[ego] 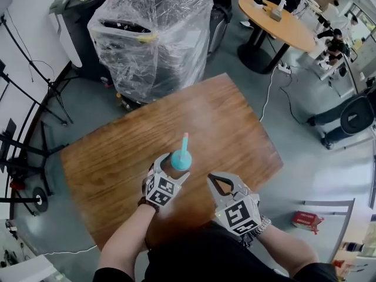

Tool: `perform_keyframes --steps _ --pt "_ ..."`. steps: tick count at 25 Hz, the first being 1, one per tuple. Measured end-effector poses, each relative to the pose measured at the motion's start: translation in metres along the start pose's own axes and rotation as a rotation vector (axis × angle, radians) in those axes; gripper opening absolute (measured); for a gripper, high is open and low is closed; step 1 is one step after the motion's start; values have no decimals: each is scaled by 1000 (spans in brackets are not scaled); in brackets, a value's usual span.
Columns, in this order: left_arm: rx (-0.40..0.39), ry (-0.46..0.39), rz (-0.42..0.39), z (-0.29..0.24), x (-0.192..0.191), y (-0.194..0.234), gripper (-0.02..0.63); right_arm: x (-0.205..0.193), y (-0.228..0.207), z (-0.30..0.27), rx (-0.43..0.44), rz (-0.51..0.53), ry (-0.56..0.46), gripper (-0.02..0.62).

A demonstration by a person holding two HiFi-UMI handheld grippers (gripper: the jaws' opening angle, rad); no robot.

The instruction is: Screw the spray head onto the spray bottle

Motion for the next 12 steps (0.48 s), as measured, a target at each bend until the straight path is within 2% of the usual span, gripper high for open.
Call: perform_keyframes --steps 3,5,12 --pt "10 -43 6 27 10 0 403 2 7 -4 -5 -42 -16 -6" --pt "19 -72 20 47 19 -1 362 5 13 -7 -4 -66 -31 -6" --pt "29 -177 101 108 48 -12 83 21 37 -12 -10 -135 -100 -6"
Point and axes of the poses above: the fingertips, and each gripper's own axes: z backward along the fingers, y to its left, x out of its top, the point moved 4 cm from there along z, backward along the fingers, and after that the axes turned 1 degree about x, right-handed, at the moved point
